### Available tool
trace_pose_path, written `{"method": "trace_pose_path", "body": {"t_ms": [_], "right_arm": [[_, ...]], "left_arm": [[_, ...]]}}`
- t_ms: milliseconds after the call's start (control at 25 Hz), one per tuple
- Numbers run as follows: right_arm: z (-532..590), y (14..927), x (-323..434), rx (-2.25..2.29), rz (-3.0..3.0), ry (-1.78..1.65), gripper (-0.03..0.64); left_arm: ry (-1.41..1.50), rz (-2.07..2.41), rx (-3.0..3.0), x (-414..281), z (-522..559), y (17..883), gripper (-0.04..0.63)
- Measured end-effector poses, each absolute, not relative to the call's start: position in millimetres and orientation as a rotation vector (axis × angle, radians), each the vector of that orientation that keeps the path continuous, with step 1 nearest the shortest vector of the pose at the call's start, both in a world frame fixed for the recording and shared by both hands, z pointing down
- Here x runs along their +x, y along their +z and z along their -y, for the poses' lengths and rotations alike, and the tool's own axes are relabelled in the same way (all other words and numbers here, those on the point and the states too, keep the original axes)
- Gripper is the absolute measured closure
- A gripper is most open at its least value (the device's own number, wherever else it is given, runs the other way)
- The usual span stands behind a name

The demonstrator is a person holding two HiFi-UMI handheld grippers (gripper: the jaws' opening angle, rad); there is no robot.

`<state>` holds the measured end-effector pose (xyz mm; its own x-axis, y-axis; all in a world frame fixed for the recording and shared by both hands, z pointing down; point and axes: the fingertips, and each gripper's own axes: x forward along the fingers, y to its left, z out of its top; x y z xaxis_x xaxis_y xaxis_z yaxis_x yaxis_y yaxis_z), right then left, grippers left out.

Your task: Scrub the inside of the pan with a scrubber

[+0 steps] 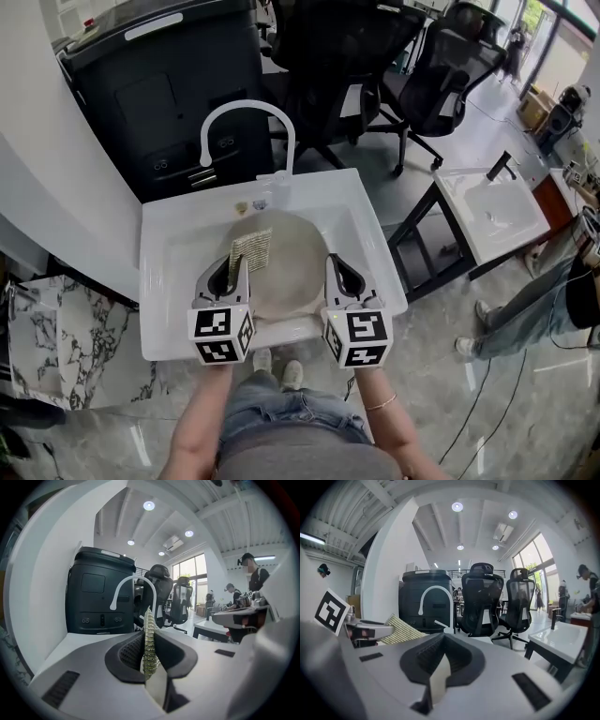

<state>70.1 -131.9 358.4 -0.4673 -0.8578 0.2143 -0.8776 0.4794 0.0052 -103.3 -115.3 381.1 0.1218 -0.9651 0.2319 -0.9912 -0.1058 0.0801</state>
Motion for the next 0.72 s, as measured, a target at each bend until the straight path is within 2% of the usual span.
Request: {"method": "trace_pose_path", "body": {"t_ms": [720], "right_arm": [[121, 349, 66, 1.426, 2.639, 0.155, 0.609]], "left_arm": [[0.200, 1.980, 2.187, -96, 102, 377, 0.528]]}}
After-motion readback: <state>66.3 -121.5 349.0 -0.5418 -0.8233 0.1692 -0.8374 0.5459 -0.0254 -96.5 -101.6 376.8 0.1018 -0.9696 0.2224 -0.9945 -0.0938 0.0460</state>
